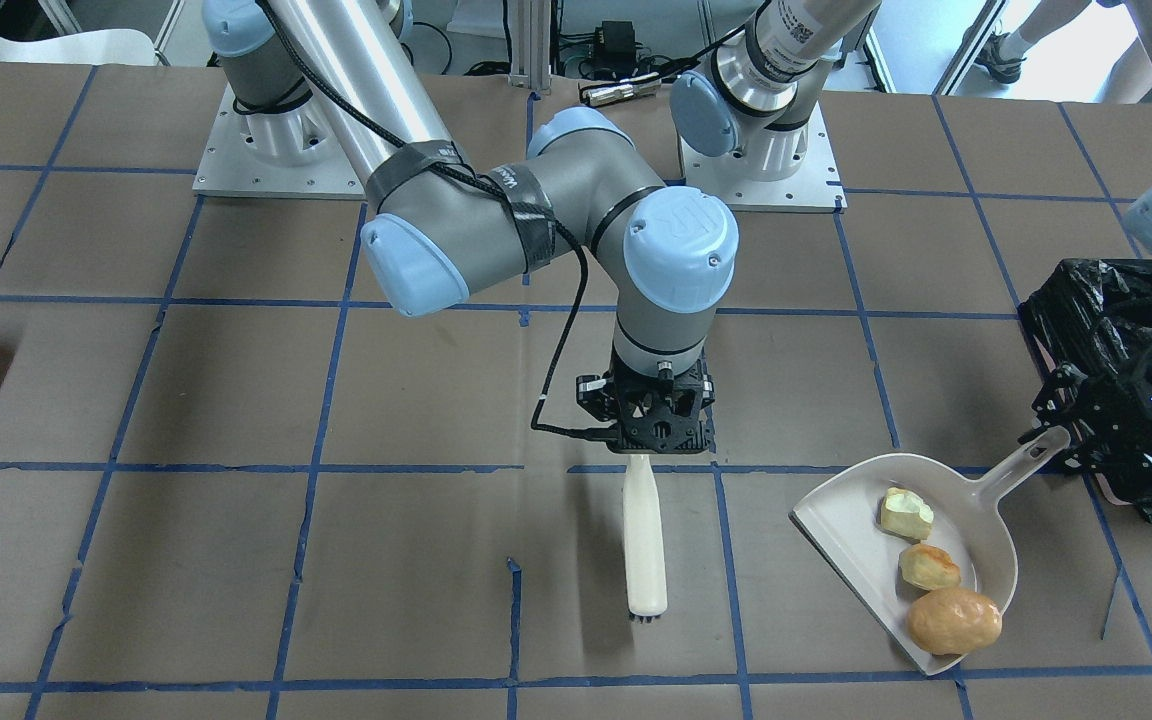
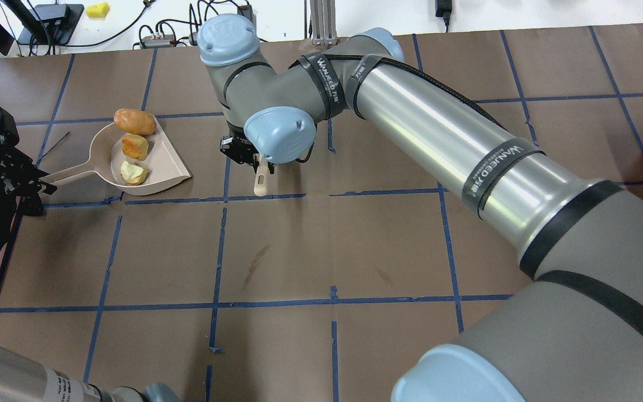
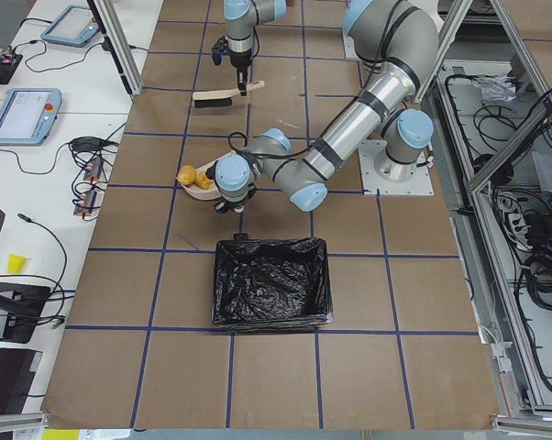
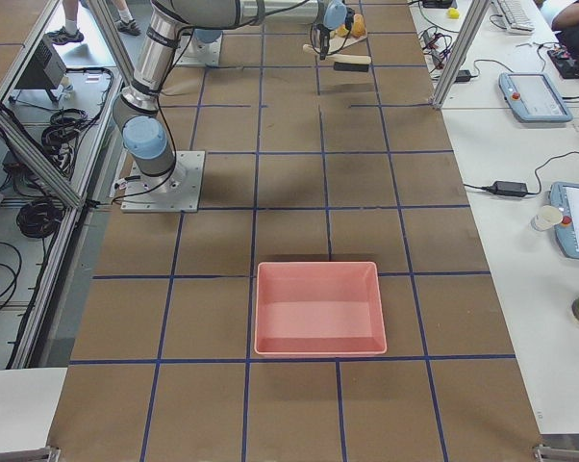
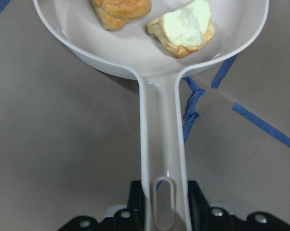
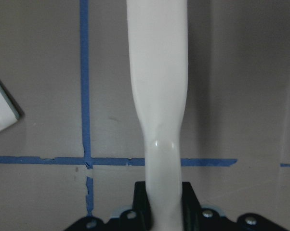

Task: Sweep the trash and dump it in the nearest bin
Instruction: 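Lift the brush away from the dustpan with the right gripper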

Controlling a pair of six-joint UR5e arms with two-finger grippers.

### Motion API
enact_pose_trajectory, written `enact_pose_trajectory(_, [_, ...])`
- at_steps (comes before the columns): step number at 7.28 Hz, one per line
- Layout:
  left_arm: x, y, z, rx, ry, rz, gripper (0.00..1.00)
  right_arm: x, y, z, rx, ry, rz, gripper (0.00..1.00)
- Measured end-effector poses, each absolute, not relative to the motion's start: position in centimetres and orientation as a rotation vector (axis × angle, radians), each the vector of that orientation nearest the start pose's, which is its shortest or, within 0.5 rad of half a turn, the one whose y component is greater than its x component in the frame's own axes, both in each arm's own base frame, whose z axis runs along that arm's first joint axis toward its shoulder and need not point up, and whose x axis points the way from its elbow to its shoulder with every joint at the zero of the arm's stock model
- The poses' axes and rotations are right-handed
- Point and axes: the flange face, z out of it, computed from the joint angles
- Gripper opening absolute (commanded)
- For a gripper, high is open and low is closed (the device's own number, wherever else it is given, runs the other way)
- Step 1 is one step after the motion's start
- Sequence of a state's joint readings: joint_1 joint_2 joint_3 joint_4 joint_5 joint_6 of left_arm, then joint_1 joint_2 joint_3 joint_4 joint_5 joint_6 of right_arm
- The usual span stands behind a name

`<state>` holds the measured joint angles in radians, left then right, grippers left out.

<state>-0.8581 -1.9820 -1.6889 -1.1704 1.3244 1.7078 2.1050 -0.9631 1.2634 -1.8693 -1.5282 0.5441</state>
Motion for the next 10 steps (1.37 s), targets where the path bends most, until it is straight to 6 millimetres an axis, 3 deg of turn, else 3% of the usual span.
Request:
enact_pose_trajectory(2, [27.3, -55.6, 24.9, 1.585, 2.91, -0.408, 0.02, 46.9, -53.0, 29.4, 0.033, 3.121, 0.066, 0.09])
enact_pose_trajectory(8, [29.1, -54.7, 24.9, 1.467, 2.978, -0.716, 0.02, 44.8, -50.7, 28.7, 0.069, 3.141, 0.114, 0.09])
enact_pose_trajectory(10, [30.4, -54.4, 26.4, 1.396, 2.978, -0.779, 0.02, 43.6, -49.2, 29.2, 0.083, 3.144, 0.125, 0.08])
